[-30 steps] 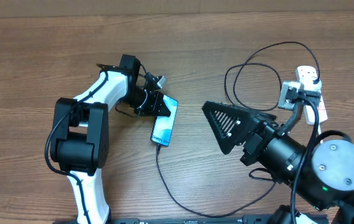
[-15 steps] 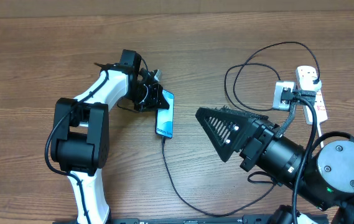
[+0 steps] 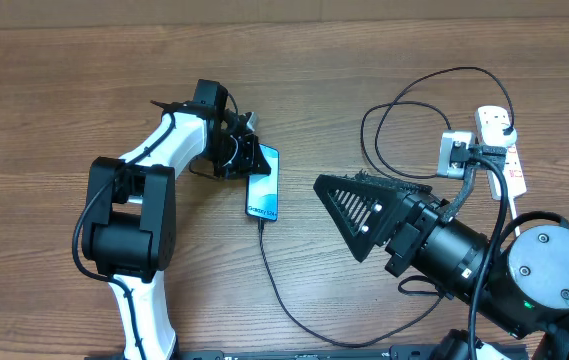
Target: Plug charger to phone and switch on socket
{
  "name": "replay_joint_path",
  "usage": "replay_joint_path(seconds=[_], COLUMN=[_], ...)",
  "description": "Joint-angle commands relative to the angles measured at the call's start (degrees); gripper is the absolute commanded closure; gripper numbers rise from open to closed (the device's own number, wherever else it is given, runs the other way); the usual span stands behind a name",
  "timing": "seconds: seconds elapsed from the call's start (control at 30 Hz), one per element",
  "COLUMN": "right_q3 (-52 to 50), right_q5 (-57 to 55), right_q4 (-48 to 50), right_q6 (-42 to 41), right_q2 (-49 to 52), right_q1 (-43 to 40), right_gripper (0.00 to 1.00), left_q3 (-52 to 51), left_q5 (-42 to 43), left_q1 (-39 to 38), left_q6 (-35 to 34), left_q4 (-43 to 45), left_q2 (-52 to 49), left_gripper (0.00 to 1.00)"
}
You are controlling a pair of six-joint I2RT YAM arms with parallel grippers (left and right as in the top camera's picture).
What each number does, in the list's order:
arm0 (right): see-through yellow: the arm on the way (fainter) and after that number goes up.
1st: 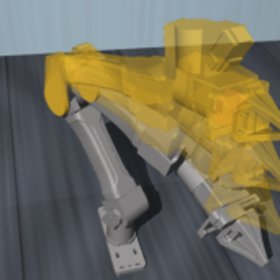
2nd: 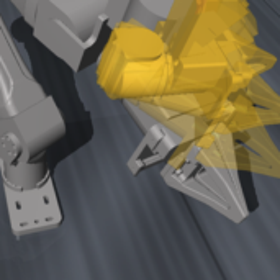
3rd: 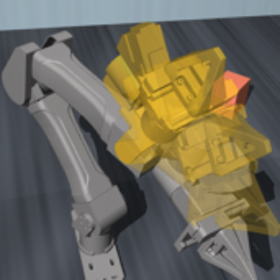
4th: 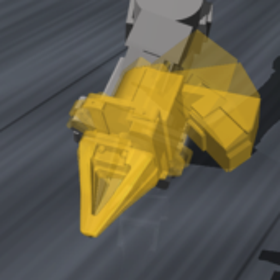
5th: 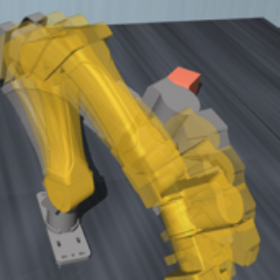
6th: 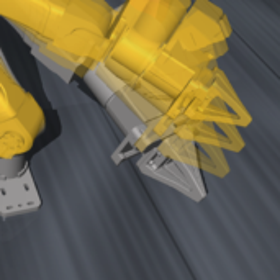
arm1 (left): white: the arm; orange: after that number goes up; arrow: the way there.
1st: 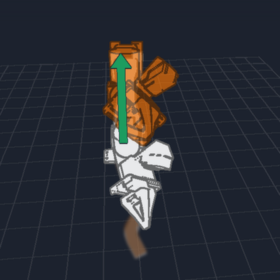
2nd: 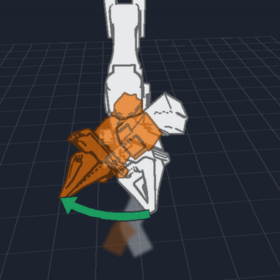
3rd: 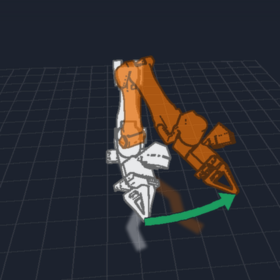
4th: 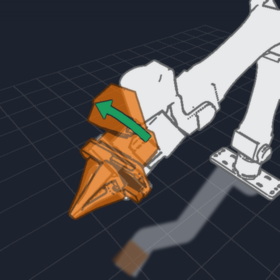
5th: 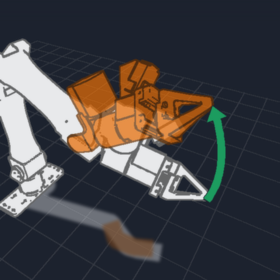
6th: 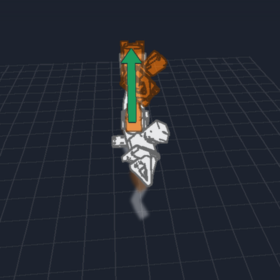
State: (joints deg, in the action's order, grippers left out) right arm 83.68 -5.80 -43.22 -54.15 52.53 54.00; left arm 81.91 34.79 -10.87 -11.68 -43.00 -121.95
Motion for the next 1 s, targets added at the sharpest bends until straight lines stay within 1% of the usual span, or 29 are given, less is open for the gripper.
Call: replay_joint_path(seconds=[0.0, 0.13, 0.27, 0.43, 0.53, 0.7, 0.8, 0.87, 0.93, 0.97], right_q3=[1.0, 1.0, 1.0, 1.0, 1.0, 1.0, 1.0, 1.0, 1.0, 1.0], right_q5=[-0.3, -0.3, -0.3, 0.2, 0.2, 0.2, 0.5, 1.2, 1.5, 1.4], right_q4=[0.1, 0.8, 0.9, 0.4, -0.2, 0.7, 0.7, 0.5, 0.2, -0.1], right_q6=[0.6, 0.6, 0.6, 0.6, 0.6, 0.6, 0.6, 0.6, 0.6, 0.6], right_q2=[0.1, 0.1, 0.1, 0.1, 0.1, 0.1, 0.1, 0.1, 0.1, 0.1], right_q1=[-0.1, -0.1, -0.1, -0.1, -0.1, -0.1, -0.1, -0.1, -0.1, -0.1], right_gripper=[0.00, 0.00, 0.00, 0.00, 0.00, 0.00, 0.00, 0.00, 0.00, 0.00], left_q3=[-0.1, -0.2, -0.2, -0.2, -0.2, -0.2, -0.2, -0.2, -0.2, -0.2], left_q5=[-5.3, -5.1, -2.9, -0.6, -0.7, -0.7, -0.9, -2.2, -5.3, -8.2], left_q1=[0.0, 0.0, 0.0, 0.0, 0.0, 0.0, 0.0, 0.0, 0.0, 0.0], left_q6=[2.1, 2.9, 2.9, 2.9, 2.9, 3.5, 4.0, 4.0, 4.0, 4.0], left_q4=[0.2, 0.2, 0.2, 0.0, -0.4, -0.9, -1.7, -2.5, -3.9, -5.1], left_q2=[-1.3, -1.8, -3.3, -5.6, -6.3, -7.0, -7.0, -7.0, -7.0, -7.0], left_gripper=[0.80, 0.81, 0.82, 0.79, 0.71, 0.63, 0.53, 0.49, 0.46, 0.33])
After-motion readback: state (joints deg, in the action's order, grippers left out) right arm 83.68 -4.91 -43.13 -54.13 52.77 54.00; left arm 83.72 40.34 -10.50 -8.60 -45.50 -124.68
